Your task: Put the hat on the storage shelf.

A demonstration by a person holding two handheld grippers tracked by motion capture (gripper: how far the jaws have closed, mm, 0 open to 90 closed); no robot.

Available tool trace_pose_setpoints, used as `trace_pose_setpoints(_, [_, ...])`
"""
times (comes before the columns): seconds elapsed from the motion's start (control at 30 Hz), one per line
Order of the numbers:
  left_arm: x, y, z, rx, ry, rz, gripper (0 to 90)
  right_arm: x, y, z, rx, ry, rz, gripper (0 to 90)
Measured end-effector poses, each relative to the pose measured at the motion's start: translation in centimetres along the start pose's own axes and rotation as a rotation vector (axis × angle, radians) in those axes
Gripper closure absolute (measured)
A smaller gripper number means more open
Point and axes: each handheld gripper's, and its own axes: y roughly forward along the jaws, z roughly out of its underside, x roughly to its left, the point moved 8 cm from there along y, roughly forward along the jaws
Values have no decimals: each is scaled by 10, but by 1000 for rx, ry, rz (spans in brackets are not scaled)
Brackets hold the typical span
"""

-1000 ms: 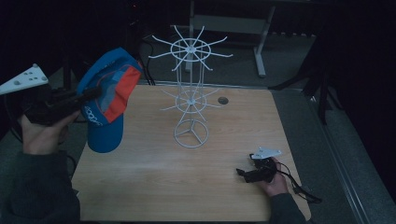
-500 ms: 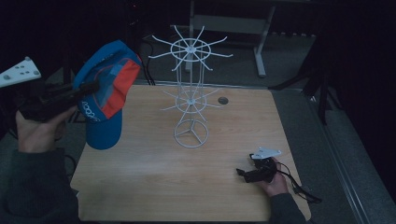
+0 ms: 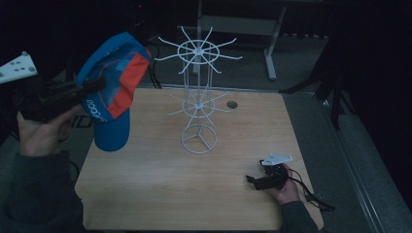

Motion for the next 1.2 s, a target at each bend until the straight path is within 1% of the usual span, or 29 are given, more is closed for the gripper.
trace_pose_setpoints(0.03, [-2, 1, -1, -11, -3, 22, 883, 0, 0, 0, 0, 1, 0, 106])
trace_pose_setpoints(0.07, [-2, 1, -1, -11, -3, 22, 883, 0, 0, 0, 0, 1, 0, 106])
trace_pose_setpoints(0.1, [-5, 4, -1, -11, 0, 39, 883, 0, 0, 0, 0, 0, 0, 107])
trace_pose_setpoints(0.13, [-5, 4, -1, -11, 0, 39, 883, 0, 0, 0, 0, 0, 0, 107])
trace_pose_setpoints(0.17, [-8, 8, 1, -2, 13, 51, 883, 0, 0, 0, 0, 0, 0, 107])
trace_pose_setpoints(0.27, [-11, 13, 3, 9, 22, 61, 883, 0, 0, 0, 0, 1, 0, 107])
trace_pose_setpoints(0.3, [-14, 17, 6, 26, 33, 79, 882, 0, 0, 0, 0, 0, 0, 107])
trace_pose_setpoints(0.33, [-14, 17, 6, 26, 33, 79, 882, 0, 0, 0, 0, 0, 0, 107])
trace_pose_setpoints(0.37, [-16, 22, 11, 43, 40, 98, 881, 0, 0, 0, 1, 1, 0, 106])
trace_pose_setpoints(0.4, [-16, 22, 11, 43, 40, 98, 881, 0, 0, 0, 1, 1, 0, 106])
trace_pose_setpoints(0.43, [-18, 26, 17, 65, 45, 122, 880, 0, 0, 0, 0, 0, 0, 107])
trace_pose_setpoints(0.47, [-18, 26, 17, 65, 45, 122, 880, 0, 0, 0, 0, 0, 0, 107])
trace_pose_setpoints(0.5, [-18, 29, 26, 91, 50, 135, 880, 0, 0, 0, 0, 0, 0, 107])
trace_pose_setpoints(0.53, [-18, 29, 26, 91, 50, 135, 880, 0, 0, 0, 0, 0, 0, 107])
trace_pose_setpoints(0.57, [-18, 31, 35, 110, 46, 146, 880, 0, 0, 0, 0, 0, -1, 107])
trace_pose_setpoints(0.6, [-18, 31, 35, 110, 46, 146, 880, 0, 0, 0, 0, 0, -1, 107])
trace_pose_setpoints(0.63, [-16, 33, 43, 136, 43, 150, 880, 0, 0, 0, 0, 0, 0, 106])
trace_pose_setpoints(0.67, [-16, 33, 43, 136, 43, 150, 880, 0, 0, 0, 0, 0, 0, 106])
trace_pose_setpoints(0.7, [-14, 37, 53, 181, 47, 148, 879, 0, 0, 0, 0, 1, 0, 107])
trace_pose_setpoints(0.73, [-14, 37, 53, 181, 47, 148, 878, 0, 0, 0, 0, 1, 0, 107])
trace_pose_setpoints(0.77, [-12, 41, 63, 244, 51, 140, 876, 0, 0, 0, 0, 0, 0, 107])
trace_pose_setpoints(0.8, [-12, 41, 63, 244, 51, 140, 873, 0, 0, 0, 0, 1, 0, 107])
trace_pose_setpoints(0.83, [-12, 45, 69, 283, 59, 129, 857, 0, 0, 0, 0, 0, 0, 107])
trace_pose_setpoints(0.93, [-14, 47, 69, 283, 65, 132, 785, 0, 0, 0, 0, 1, 0, 107])
trace_pose_setpoints(1.07, [-14, 50, 68, 275, 53, 117, 655, 0, 0, 0, 0, -3, 0, 107])
trace_pose_setpoints(1.1, [-11, 50, 66, 263, 43, 95, 610, 0, 0, 0, 1, -2, 0, 107])
trace_pose_setpoints(1.13, [-11, 50, 66, 263, 43, 95, 588, 0, 0, 0, 1, -2, 0, 107])
trace_pose_setpoints(1.17, [-8, 48, 64, 247, 30, 63, 551, 0, 0, 0, 1, -2, 1, 106])
trace_pose_setpoints(1.2, [-8, 48, 64, 247, 30, 63, 524, 0, 0, 0, 1, -2, 1, 106])
